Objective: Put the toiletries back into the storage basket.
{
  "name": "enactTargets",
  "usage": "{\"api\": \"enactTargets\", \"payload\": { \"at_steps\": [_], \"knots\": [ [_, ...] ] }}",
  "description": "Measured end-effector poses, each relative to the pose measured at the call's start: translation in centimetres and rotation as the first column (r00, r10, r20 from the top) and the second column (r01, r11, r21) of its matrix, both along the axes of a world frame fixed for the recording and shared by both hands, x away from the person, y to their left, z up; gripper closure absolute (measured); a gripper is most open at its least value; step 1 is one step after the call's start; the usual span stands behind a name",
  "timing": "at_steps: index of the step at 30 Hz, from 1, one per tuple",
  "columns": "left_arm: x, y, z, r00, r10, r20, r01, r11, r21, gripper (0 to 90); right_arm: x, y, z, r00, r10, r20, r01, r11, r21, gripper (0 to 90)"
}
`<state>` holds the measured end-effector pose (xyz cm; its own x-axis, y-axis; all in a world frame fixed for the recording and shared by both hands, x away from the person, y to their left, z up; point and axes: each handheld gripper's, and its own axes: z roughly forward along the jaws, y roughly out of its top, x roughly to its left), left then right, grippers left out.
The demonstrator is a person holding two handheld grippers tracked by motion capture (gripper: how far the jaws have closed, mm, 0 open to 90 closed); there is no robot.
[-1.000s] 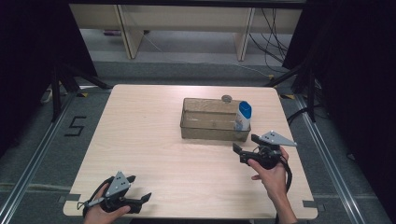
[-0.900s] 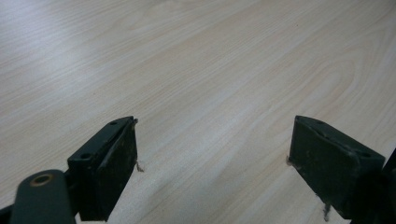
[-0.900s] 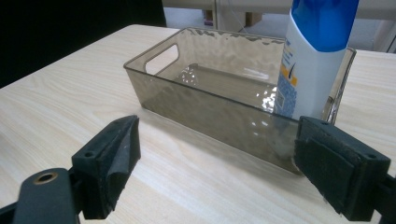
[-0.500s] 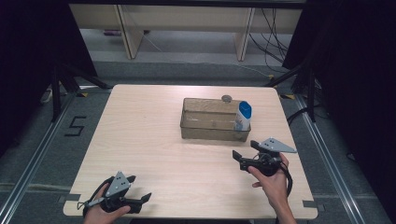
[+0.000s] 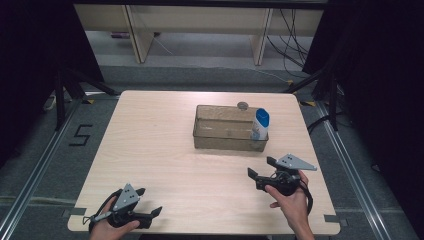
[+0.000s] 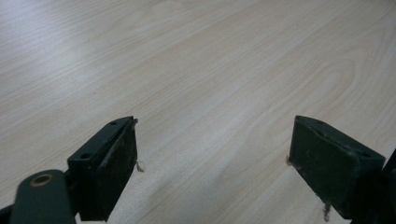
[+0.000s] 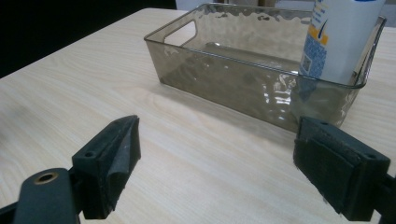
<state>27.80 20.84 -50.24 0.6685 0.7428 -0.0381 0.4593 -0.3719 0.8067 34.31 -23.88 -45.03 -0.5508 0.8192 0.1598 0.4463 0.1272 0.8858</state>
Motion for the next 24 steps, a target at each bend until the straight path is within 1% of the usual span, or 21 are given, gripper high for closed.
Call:
{"api": "enactTargets", "payload": {
  "at_steps": [1, 2, 3, 4, 5, 6, 7, 8, 9, 10, 12, 13, 16, 17, 18, 19, 20, 21, 22, 23, 24],
  "knots": [
    [0.0, 0.0, 0.0, 1.0, 0.001, 0.0, -0.001, 1.0, -0.001, 14.8, -0.1, -0.1, 0.0, 0.9999, 0.006, -0.008, -0.006, 1.0, -0.002, 16.0],
    [0.0, 0.0, 0.0, 1.0, 0.001, 0.002, -0.001, 1.0, -0.002, 14.8, -0.2, -0.2, 0.0, 0.9999, 0.012, -0.012, -0.012, 1.0, -0.019, 16.0],
    [0.0, 0.0, 0.0, 1.0, 0.0, 0.0, 0.0, 1.0, 0.001, 14.8, -0.3, -0.1, 0.0, 0.9999, 0.003, -0.014, -0.003, 1.0, -0.011, 16.0],
    [0.0, 0.0, 0.0, 1.0, -0.004, -0.002, 0.004, 1.0, -0.003, 14.8, -0.3, -0.2, 0.0, 0.9999, 0.015, -0.001, -0.015, 1.0, -0.021, 16.0],
    [0.0, 0.0, 0.0, 1.0, -0.002, -0.001, 0.002, 1.0, -0.004, 14.8, -0.4, -0.2, 0.0, 0.9999, 0.014, 0.009, -0.014, 1.0, -0.021, 16.0],
    [0.0, 0.0, 0.0, 1.0, -0.002, -0.001, 0.002, 1.0, -0.003, 14.8, -0.7, 0.0, 0.0, 0.9995, 0.007, -0.031, -0.007, 1.0, 0.004, 16.0],
    [0.0, 0.0, 0.0, 1.0, -0.002, -0.001, 0.002, 1.0, -0.003, 14.8, -0.6, -0.2, 0.0, 0.9999, 0.012, -0.01, -0.012, 1.0, -0.02, 16.0],
    [0.0, 0.0, 0.0, 1.0, -0.003, -0.001, 0.003, 1.0, -0.003, 14.8, -0.6, -0.3, 0.0, 0.9999, 0.016, -0.002, -0.016, 1.0, -0.027, 16.0],
    [0.0, 0.0, 0.0, 1.0, -0.002, -0.001, 0.002, 1.0, -0.003, 14.8, -0.8, -0.1, -0.1, 0.9999, 0.009, -0.014, -0.009, 1.0, 0.002, 16.0],
    [0.0, 0.0, -0.1, 1.0, 0.0, -0.001, 0.0, 1.0, -0.008, 14.8, -0.8, -0.3, -0.1, 0.9999, 0.014, 0.007, -0.014, 1.0, -0.011, 16.0],
    [0.0, 0.0, 0.0, 1.0, 0.0, -0.001, 0.0, 1.0, -0.007, 14.8, -1.0, -0.4, -0.1, 0.9998, 0.018, 0.005, -0.018, 1.0, -0.004, 16.0],
    [0.0, 0.0, -0.1, 1.0, 0.0, -0.001, 0.0, 1.0, -0.008, 14.8, -1.3, -0.4, -0.1, 0.9998, 0.016, -0.012, -0.016, 1.0, 0.004, 16.0],
    [0.0, 0.0, -0.1, 1.0, 0.0, -0.001, 0.0, 1.0, -0.008, 14.8, -1.5, -0.5, -0.1, 0.9998, 0.022, -0.005, -0.022, 1.0, -0.003, 16.0],
    [0.0, 0.0, -0.1, 1.0, -0.001, -0.002, 0.0, 1.0, -0.008, 14.8, -1.6, -0.4, -0.1, 0.9995, 0.026, -0.014, -0.026, 1.0, 0.003, 16.0],
    [0.0, 0.0, -0.1, 1.0, -0.001, -0.003, 0.001, 1.0, -0.008, 14.8, -1.6, -0.5, -0.2, 0.9998, 0.02, 0.007, -0.02, 1.0, -0.009, 15.9],
    [0.0, 0.0, -0.1, 1.0, 0.0, -0.003, 0.0, 1.0, -0.008, 14.8, -1.8, -0.4, -0.2, 0.9999, 0.012, -0.008, -0.012, 1.0, -0.01, 15.8],
    [0.0, 0.0, -0.1, 1.0, -0.001, -0.004, 0.001, 1.0, -0.007, 14.8, -1.9, -0.5, -0.2, 0.9995, 0.028, -0.013, -0.028, 1.0, -0.006, 15.7],
    [0.0, 0.0, -0.1, 1.0, -0.001, -0.004, 0.001, 1.0, -0.006, 14.8, -1.8, -0.4, -0.4, 0.9993, 0.036, -0.005, -0.036, 0.999, 0.008, 15.7],
    [0.0, 0.0, -0.1, 1.0, 0.0, -0.004, 0.0, 1.0, -0.007, 14.8, -2.1, -0.3, -0.4, 0.9995, 0.021, -0.023, -0.021, 1.0, 0.006, 15.7],
    [0.1, 0.0, -0.1, 1.0, -0.001, -0.003, 0.001, 1.0, 0.001, 14.8, -2.1, -0.5, -0.4, 0.9992, 0.037, -0.014, -0.037, 0.999, -0.009, 15.6],
    [0.1, 0.2, 0.0, 1.0, -0.009, -0.003, 0.009, 0.9996, 0.025, 14.8, -2.2, -0.3, -0.5, 0.9992, 0.033, -0.02, -0.033, 0.999, 0.012, 15.6]
  ]
}}
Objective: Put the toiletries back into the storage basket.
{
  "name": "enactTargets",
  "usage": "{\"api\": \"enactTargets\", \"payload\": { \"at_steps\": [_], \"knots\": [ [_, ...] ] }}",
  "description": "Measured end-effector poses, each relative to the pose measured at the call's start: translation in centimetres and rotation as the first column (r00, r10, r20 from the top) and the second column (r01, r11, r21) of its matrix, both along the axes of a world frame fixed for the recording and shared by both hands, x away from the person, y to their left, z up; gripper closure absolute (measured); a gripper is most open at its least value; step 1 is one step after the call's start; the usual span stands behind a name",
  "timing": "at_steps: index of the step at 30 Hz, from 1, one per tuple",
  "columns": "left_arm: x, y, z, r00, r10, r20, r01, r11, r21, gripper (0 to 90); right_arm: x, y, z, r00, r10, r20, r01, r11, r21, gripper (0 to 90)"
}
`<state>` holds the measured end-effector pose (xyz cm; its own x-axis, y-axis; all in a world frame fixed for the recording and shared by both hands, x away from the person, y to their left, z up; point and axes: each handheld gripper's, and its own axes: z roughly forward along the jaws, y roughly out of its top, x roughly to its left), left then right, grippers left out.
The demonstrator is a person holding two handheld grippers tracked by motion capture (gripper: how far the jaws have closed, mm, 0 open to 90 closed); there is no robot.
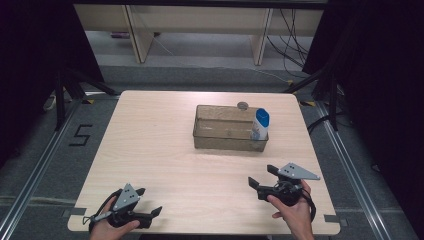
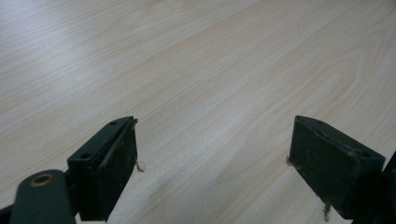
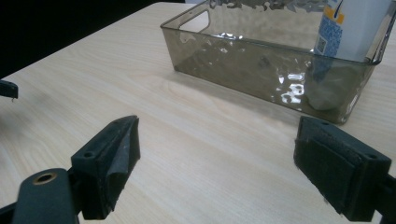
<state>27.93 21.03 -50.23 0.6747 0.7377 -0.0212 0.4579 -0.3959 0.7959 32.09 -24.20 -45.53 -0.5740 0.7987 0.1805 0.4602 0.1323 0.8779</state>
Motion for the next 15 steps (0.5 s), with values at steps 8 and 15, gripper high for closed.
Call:
{"api": "enactTargets", "payload": {
  "at_steps": [8, 15],
  "knots": [
    [-0.1, -0.2, -0.1, 1.0, 0.009, -0.001, -0.009, 0.9994, -0.033, 14.8, -0.7, -0.2, -0.3, 0.9999, 0.012, -0.003, -0.012, 1.0, -0.025, 15.5],
    [-0.1, -0.2, -0.1, 1.0, 0.009, 0.0, -0.009, 0.9994, -0.033, 14.8, -1.5, -0.3, -0.6, 0.9997, 0.023, -0.002, -0.023, 0.999, -0.025, 15.5]
  ]
}}
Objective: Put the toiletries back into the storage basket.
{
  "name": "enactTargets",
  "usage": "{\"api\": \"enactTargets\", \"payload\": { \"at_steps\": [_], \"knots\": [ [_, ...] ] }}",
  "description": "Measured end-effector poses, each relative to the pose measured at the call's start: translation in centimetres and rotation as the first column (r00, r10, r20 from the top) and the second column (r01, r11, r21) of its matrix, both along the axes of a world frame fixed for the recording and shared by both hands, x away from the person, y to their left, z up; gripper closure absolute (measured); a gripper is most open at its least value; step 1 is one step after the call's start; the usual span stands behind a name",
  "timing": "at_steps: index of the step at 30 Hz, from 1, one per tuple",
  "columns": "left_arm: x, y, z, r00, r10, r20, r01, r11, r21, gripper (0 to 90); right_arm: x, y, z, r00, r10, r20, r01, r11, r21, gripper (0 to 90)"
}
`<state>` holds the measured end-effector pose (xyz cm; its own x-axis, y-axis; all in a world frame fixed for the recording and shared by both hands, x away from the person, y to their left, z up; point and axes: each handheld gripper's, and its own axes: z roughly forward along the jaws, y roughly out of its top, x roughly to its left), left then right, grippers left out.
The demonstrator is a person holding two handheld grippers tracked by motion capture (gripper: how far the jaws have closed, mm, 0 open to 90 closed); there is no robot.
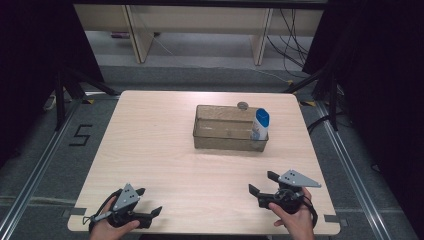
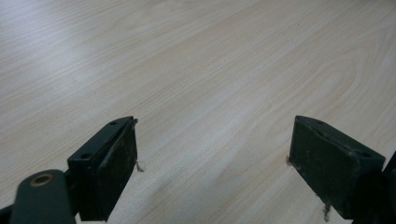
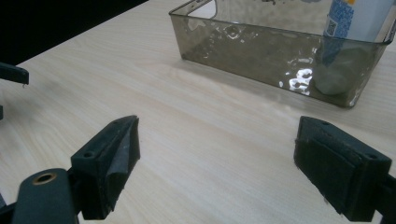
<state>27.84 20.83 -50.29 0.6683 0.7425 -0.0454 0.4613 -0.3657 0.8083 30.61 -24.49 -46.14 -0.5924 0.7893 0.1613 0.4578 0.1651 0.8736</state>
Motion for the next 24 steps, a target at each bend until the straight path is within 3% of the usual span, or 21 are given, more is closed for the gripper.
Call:
{"api": "enactTargets", "payload": {
  "at_steps": [1, 2, 3, 6, 8, 9, 10, 11, 14, 16, 21, 22, 23, 24],
  "knots": [
    [0.0, 0.0, 0.0, 1.0, 0.0, 0.0, 0.0, 1.0, 0.0, 14.8, -0.2, 0.1, 0.0, 0.9998, -0.005, -0.02, 0.006, 1.0, 0.01, 15.5],
    [0.0, 0.0, 0.0, 1.0, 0.0, 0.0, 0.0, 1.0, 0.0, 14.8, -0.2, 0.0, -0.2, 1.0, 0.002, 0.007, -0.002, 1.0, 0.003, 15.5],
    [0.0, 0.0, 0.0, 1.0, 0.0, 0.0, 0.0, 1.0, 0.0, 14.8, -0.4, 0.0, -0.1, 0.9999, -0.002, -0.017, 0.002, 1.0, -0.002, 15.5],
    [0.0, 0.0, 0.0, 1.0, 0.0, 0.0, 0.0, 1.0, 0.001, 14.8, -0.7, -0.2, -0.2, 1.0, 0.006, -0.001, -0.006, 1.0, -0.007, 15.5],
    [0.0, 0.0, 0.0, 1.0, 0.0, 0.0, 0.0, 1.0, 0.001, 14.8, -1.0, -0.1, -0.2, 0.9996, -0.004, -0.026, 0.004, 1.0, 0.008, 15.5],
    [0.0, 0.0, 0.0, 1.0, 0.0, 0.0, 0.0, 1.0, 0.002, 14.8, -0.9, -0.2, -0.3, 0.9999, 0.013, 0.001, -0.013, 1.0, -0.004, 15.5],
    [0.0, 0.0, 0.0, 1.0, 0.001, 0.001, -0.001, 1.0, -0.001, 14.8, -1.1, -0.3, -0.3, 1.0, 0.005, -0.001, -0.005, 1.0, -0.012, 15.5],
    [0.0, 0.0, 0.0, 1.0, 0.0, 0.001, 0.0, 1.0, -0.001, 14.8, -1.2, -0.2, -0.4, 0.9998, 0.007, -0.021, -0.006, 1.0, 0.014, 15.5],
    [0.0, 0.0, 0.0, 1.0, 0.0, 0.002, 0.0, 1.0, 0.001, 14.8, -1.5, -0.4, -0.5, 1.0, 0.004, 0.004, -0.004, 1.0, -0.001, 15.5],
    [0.0, 0.0, 0.0, 1.0, -0.001, 0.002, 0.001, 1.0, 0.002, 14.8, -1.8, -0.3, -0.7, 0.9997, 0.0, -0.025, 0.0, 1.0, 0.009, 15.5],
    [0.0, 0.0, 0.0, 1.0, -0.002, 0.002, 0.002, 1.0, 0.002, 14.8, -2.3, -0.7, -1.1, 0.9999, 0.013, -0.004, -0.013, 1.0, -0.022, 15.5],
    [0.0, 0.0, 0.0, 1.0, -0.001, 0.002, 0.001, 1.0, 0.002, 14.8, -2.5, -0.8, -1.1, 0.9995, 0.027, -0.017, -0.027, 0.999, -0.022, 15.5],
    [0.1, 0.1, 0.0, 1.0, -0.006, 0.003, 0.006, 0.9998, 0.022, 14.8, -2.7, -0.7, -1.0, 0.9992, 0.019, -0.036, -0.019, 1.0, -0.012, 15.6],
    [0.1, 0.1, 0.0, 0.9999, -0.01, 0.003, 0.01, 0.9994, 0.034, 14.8, -2.9, -0.8, -1.2, 0.9996, 0.021, -0.017, -0.021, 1.0, -0.017, 15.6]
  ]
}}
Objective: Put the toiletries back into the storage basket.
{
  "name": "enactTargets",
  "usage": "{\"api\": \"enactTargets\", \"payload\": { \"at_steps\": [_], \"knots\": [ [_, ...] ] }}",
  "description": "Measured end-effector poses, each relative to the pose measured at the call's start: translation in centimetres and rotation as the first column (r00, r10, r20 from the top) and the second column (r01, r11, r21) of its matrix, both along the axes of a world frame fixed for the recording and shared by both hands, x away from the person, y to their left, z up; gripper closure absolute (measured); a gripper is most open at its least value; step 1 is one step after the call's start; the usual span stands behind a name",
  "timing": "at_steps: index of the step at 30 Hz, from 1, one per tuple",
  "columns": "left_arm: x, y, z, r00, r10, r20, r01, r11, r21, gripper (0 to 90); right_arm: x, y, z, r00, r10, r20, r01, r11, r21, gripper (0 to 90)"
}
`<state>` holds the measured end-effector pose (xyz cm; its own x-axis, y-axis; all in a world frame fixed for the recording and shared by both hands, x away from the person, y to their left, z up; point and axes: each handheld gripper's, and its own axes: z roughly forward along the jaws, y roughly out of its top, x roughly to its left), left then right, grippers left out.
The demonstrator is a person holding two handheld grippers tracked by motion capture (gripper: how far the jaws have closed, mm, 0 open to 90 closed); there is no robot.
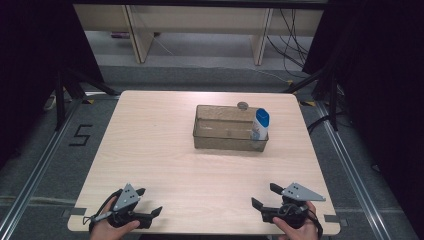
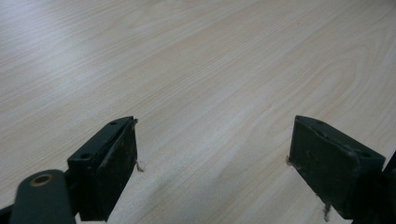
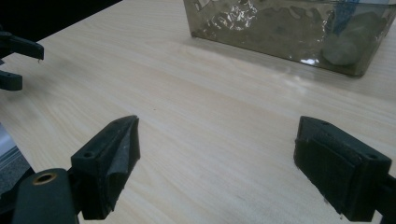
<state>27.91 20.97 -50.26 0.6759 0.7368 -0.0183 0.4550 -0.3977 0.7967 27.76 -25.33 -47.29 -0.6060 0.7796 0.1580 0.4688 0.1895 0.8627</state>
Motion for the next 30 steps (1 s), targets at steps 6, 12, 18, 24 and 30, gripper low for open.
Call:
{"api": "enactTargets", "payload": {
  "at_steps": [6, 12, 18, 24, 30],
  "knots": [
    [-0.1, -0.2, -0.1, 1.0, 0.007, -0.002, -0.007, 0.9996, -0.028, 14.8, -0.6, -0.3, -0.3, 1.0, 0.002, -0.001, -0.002, 1.0, 0.001, 15.6],
    [-0.1, -0.2, -0.1, 1.0, 0.007, -0.002, -0.007, 0.9996, -0.027, 14.8, -1.5, -0.3, -0.5, 0.9992, -0.006, -0.039, 0.006, 1.0, -0.001, 15.6],
    [-0.1, -0.2, -0.1, 1.0, 0.006, -0.004, -0.006, 0.9998, -0.017, 14.8, -2.2, -0.4, -0.8, 0.9994, 0.001, -0.034, -0.002, 1.0, -0.017, 15.6],
    [0.0, -0.1, -0.1, 1.0, 0.0, -0.005, 0.0, 0.9999, -0.012, 14.8, -2.8, -0.5, -0.8, 0.9989, 0.014, -0.044, -0.015, 1.0, -0.023, 15.6],
    [0.0, -0.1, -0.1, 1.0, 0.0, -0.004, 0.0, 0.9999, -0.01, 14.8, -3.2, -0.7, -1.1, 0.9989, 0.007, -0.046, -0.008, 1.0, -0.027, 15.6]
  ]
}}
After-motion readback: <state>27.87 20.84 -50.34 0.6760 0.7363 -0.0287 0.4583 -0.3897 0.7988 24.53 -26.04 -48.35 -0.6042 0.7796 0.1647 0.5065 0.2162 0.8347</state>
